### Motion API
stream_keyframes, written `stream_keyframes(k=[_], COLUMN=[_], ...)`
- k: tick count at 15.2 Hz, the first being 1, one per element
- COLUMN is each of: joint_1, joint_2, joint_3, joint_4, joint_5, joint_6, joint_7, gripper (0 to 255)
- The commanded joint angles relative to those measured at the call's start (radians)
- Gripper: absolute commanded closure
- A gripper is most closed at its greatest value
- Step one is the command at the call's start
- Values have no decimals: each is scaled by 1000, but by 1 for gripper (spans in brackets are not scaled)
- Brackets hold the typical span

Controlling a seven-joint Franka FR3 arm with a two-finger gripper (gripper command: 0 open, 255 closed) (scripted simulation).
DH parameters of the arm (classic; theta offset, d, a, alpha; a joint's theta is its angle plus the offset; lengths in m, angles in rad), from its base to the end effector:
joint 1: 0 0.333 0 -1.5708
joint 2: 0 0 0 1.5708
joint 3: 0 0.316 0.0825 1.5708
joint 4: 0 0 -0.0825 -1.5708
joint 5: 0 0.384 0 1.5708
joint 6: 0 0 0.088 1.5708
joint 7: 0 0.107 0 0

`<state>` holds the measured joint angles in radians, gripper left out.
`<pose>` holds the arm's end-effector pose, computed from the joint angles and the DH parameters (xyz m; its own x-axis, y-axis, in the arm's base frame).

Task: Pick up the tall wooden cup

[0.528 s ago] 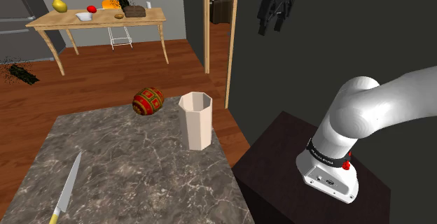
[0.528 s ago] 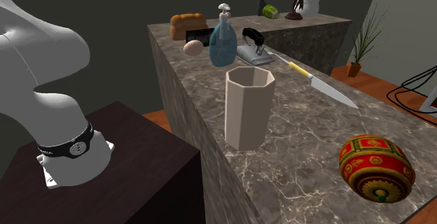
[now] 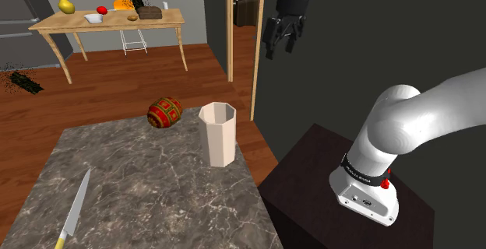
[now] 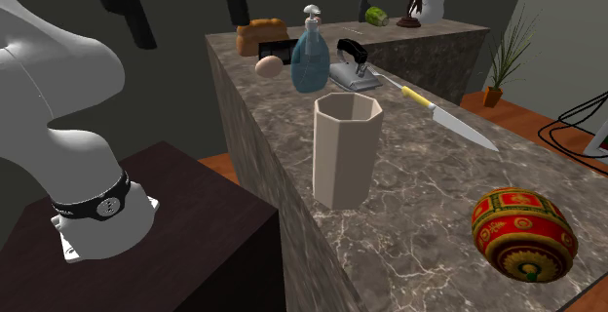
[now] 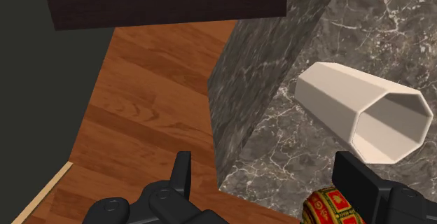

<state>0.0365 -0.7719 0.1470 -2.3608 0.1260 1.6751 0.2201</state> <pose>0.3137 0.0840 0.5899 0.9938 -0.0830 0.0737 -0.0801 -0.9960 -0.0407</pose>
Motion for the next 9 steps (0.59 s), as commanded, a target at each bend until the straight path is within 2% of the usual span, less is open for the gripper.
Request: stream_keyframes(k=[1, 9], joint_1=[7, 23], joint_2=[32, 217], joint_3=[41, 207], joint_4=[-18, -31], joint_5=[17, 54], joint_6=[52, 250], joint_7=[37, 192], gripper=[0, 0])
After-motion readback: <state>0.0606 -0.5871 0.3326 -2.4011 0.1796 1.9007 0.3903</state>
